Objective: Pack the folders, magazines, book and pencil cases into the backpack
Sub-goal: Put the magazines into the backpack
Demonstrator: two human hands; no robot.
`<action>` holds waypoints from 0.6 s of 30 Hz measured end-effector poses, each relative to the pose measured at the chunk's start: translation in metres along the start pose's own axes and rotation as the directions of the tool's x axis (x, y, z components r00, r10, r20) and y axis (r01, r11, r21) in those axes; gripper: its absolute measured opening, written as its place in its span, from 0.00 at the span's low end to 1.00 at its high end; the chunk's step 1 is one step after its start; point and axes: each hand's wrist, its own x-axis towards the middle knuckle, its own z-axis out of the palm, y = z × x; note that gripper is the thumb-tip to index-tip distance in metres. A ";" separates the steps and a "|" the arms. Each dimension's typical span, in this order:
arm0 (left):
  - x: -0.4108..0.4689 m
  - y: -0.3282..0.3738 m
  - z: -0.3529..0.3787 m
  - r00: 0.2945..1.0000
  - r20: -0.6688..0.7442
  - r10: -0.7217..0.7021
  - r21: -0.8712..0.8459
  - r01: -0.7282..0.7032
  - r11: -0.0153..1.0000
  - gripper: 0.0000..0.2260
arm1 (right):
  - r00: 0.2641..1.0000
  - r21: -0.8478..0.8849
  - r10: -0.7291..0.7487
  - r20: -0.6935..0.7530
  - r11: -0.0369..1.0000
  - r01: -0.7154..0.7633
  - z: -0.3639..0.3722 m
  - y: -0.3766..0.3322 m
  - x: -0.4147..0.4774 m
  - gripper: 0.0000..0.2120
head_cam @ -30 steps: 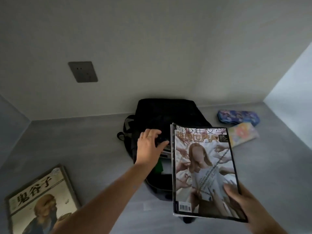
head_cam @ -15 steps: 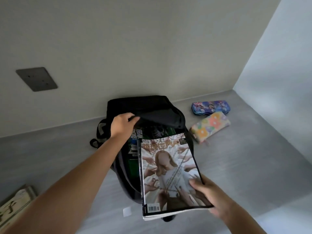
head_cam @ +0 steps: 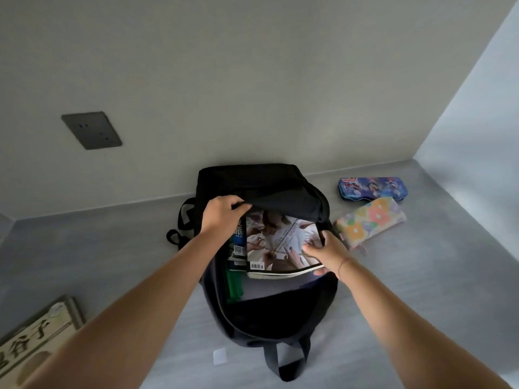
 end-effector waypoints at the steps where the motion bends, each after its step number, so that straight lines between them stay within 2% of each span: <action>1: 0.000 -0.001 0.001 1.000 0.004 -0.006 0.002 0.006 1.000 0.09 | 0.999 0.058 0.030 0.030 0.998 -0.031 -0.001 0.008 -0.003 0.17; 3: -0.001 -0.004 0.004 1.000 0.016 -0.021 0.000 0.021 1.000 0.08 | 0.997 0.152 0.064 0.049 0.986 -0.070 -0.001 0.021 -0.010 0.15; 6: -0.002 -0.010 0.008 0.998 0.048 -0.030 0.003 0.030 1.000 0.09 | 0.996 0.233 0.082 -0.028 0.970 -0.073 0.003 0.028 -0.010 0.10; 11: -0.005 -0.014 0.007 0.997 0.077 -0.027 0.003 0.027 1.000 0.09 | 0.989 0.330 0.083 -0.120 0.943 -0.039 0.019 0.009 0.009 0.18; 13: -0.006 -0.015 0.006 0.997 0.080 -0.024 0.002 0.024 1.000 0.09 | 0.975 0.308 0.076 -0.208 0.951 -0.008 0.028 -0.002 0.019 0.13; 18: -0.009 -0.018 0.004 0.992 0.122 -0.034 -0.023 0.037 0.999 0.09 | 0.938 0.222 0.110 -0.329 0.974 -0.036 0.050 0.000 0.031 0.04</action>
